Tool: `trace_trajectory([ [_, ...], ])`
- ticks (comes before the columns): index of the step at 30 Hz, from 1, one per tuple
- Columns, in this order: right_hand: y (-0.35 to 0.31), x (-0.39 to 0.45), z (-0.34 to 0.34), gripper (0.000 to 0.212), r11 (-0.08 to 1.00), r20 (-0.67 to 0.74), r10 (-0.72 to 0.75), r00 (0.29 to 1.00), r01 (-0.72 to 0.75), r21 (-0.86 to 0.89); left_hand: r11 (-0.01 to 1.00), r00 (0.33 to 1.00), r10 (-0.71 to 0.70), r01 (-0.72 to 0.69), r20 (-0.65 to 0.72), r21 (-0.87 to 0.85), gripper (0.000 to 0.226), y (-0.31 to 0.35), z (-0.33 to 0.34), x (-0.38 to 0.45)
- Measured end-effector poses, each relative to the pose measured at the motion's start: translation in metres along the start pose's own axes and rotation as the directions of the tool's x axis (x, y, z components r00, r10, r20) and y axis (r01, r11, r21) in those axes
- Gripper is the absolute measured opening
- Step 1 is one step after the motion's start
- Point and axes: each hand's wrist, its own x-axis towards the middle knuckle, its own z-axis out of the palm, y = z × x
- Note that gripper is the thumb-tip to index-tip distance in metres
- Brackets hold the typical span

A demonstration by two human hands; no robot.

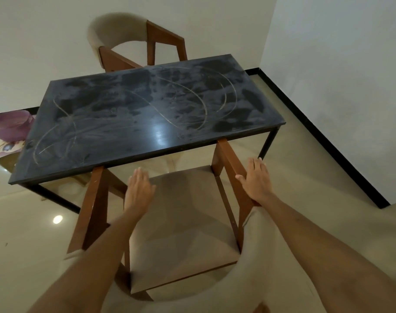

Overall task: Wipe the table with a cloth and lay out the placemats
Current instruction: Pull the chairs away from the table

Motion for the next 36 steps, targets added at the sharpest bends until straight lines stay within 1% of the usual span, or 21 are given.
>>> trace_trajectory([
  [2, 0.016, 0.013, -0.012, 0.081, 1.000, -0.003, -0.030, 1.000, 0.030, 0.008, 0.996, 0.996, 0.088, -0.088, -0.003, -0.016, 0.058, 0.050, -0.007, 0.020],
  [4, 0.036, 0.029, -0.030, 0.083, 0.996, -0.019, -0.086, 0.996, 0.086, 0.003, 0.989, 0.990, 0.137, -0.139, -0.030, -0.046, 0.060, 0.104, -0.017, 0.040],
  [7, 0.072, 0.052, -0.057, 0.086, 0.986, -0.022, -0.165, 0.986, 0.164, -0.030, 0.981, 0.985, 0.165, -0.169, -0.052, -0.090, 0.061, 0.180, -0.028, 0.065],
  [11, 0.129, 0.085, -0.088, 0.086, 0.974, -0.009, -0.211, 0.977, 0.210, -0.081, 0.971, 0.976, 0.209, -0.214, -0.061, -0.102, 0.064, 0.273, -0.037, 0.091],
  [14, 0.165, 0.109, -0.108, 0.085, 0.968, -0.014, -0.232, 0.973, 0.229, -0.099, 0.964, 0.968, 0.238, -0.246, -0.082, -0.103, 0.067, 0.330, -0.045, 0.109],
  [19, 0.199, 0.154, -0.126, 0.085, 0.967, -0.034, -0.239, 0.970, 0.235, -0.099, 0.961, 0.959, 0.265, -0.271, -0.102, -0.052, 0.067, 0.388, -0.063, 0.148],
  [25, 0.227, 0.226, -0.142, 0.086, 0.958, -0.044, -0.281, 0.959, 0.278, -0.073, 0.972, 0.966, 0.229, -0.233, -0.123, -0.024, 0.069, 0.432, -0.068, 0.217],
  [27, 0.238, 0.261, -0.148, 0.086, 0.949, -0.037, -0.307, 0.951, 0.303, -0.087, 0.976, 0.970, 0.215, -0.217, -0.115, -0.008, 0.070, 0.448, -0.067, 0.247],
  [29, 0.250, 0.302, -0.152, 0.086, 0.944, -0.028, -0.320, 0.947, 0.316, -0.099, 0.979, 0.974, 0.195, -0.200, -0.114, -0.029, 0.071, 0.465, -0.064, 0.281],
  [34, 0.264, 0.402, -0.162, 0.086, 0.938, 0.013, -0.339, 0.941, 0.339, -0.080, 0.986, 0.983, 0.157, -0.161, -0.096, -0.035, 0.072, 0.498, -0.063, 0.367],
  [36, 0.266, 0.434, -0.167, 0.086, 0.929, -0.007, -0.366, 0.931, 0.365, -0.069, 0.991, 0.986, 0.130, -0.134, -0.101, -0.027, 0.073, 0.506, -0.065, 0.399],
])
